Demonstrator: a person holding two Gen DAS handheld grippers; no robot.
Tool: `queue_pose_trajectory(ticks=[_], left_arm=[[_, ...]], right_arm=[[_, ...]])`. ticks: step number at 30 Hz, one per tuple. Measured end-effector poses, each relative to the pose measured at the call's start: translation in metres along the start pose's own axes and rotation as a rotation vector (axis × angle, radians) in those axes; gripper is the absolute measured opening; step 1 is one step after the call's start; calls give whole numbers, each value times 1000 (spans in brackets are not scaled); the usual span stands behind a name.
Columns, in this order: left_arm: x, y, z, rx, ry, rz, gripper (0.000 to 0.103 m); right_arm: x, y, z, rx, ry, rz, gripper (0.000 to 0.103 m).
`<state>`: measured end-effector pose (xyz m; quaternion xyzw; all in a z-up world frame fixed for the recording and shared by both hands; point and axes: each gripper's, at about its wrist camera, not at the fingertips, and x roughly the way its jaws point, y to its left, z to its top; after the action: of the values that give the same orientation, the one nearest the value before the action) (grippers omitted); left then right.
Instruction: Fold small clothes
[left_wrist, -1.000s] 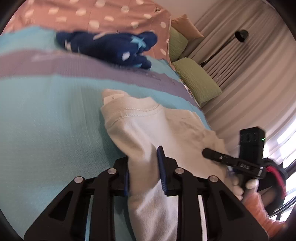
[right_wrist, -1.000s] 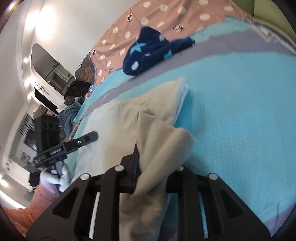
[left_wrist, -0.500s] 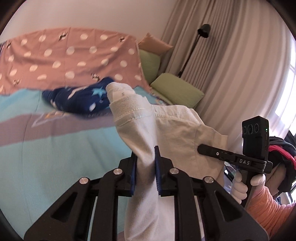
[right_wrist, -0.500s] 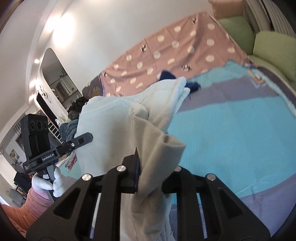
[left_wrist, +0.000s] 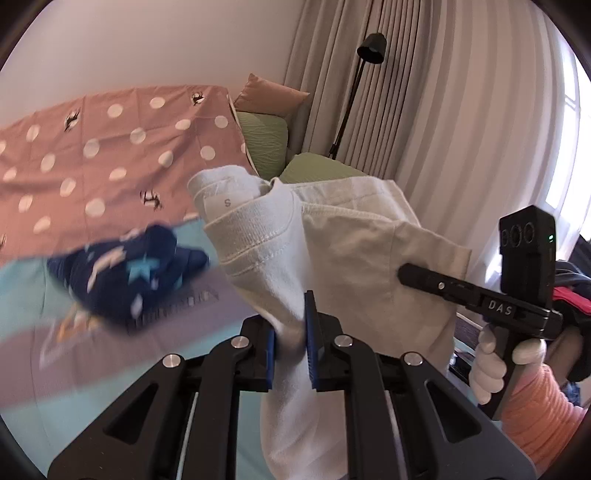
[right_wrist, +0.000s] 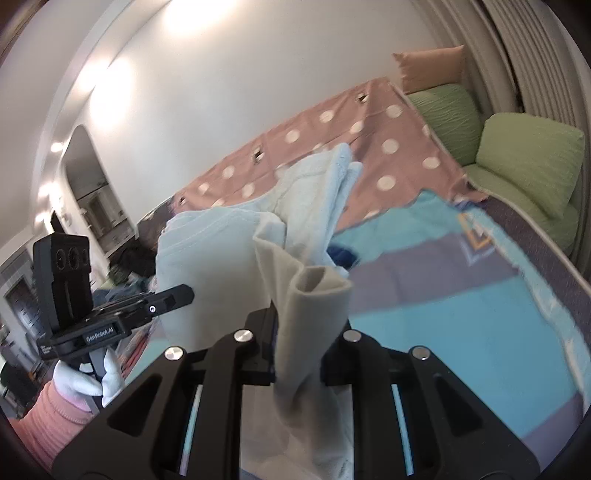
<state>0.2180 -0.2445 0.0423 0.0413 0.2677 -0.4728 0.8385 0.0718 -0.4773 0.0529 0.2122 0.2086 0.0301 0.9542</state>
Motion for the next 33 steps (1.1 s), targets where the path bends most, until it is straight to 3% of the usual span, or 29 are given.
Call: queue_pose_trajectory(ticks=[7, 12, 16, 20, 27, 33], left_arm=[[89, 30, 64, 62, 49, 102, 13], [160, 65, 85, 72, 96, 196, 14], [210, 100, 67, 62, 167, 382, 35], [202, 120, 34, -5, 191, 312, 41], [157, 118, -13, -106, 195, 217, 46], [83, 76, -33, -130, 112, 139, 70]], right_arm=[[80, -68, 60, 125, -27, -55, 16], [150, -121, 69, 224, 8, -108, 20], [191, -159, 51, 283, 59, -316, 23], [191, -170, 23, 283, 102, -351, 25], [149, -116, -4, 102, 149, -342, 25], [91, -42, -32, -44, 166, -318, 31]])
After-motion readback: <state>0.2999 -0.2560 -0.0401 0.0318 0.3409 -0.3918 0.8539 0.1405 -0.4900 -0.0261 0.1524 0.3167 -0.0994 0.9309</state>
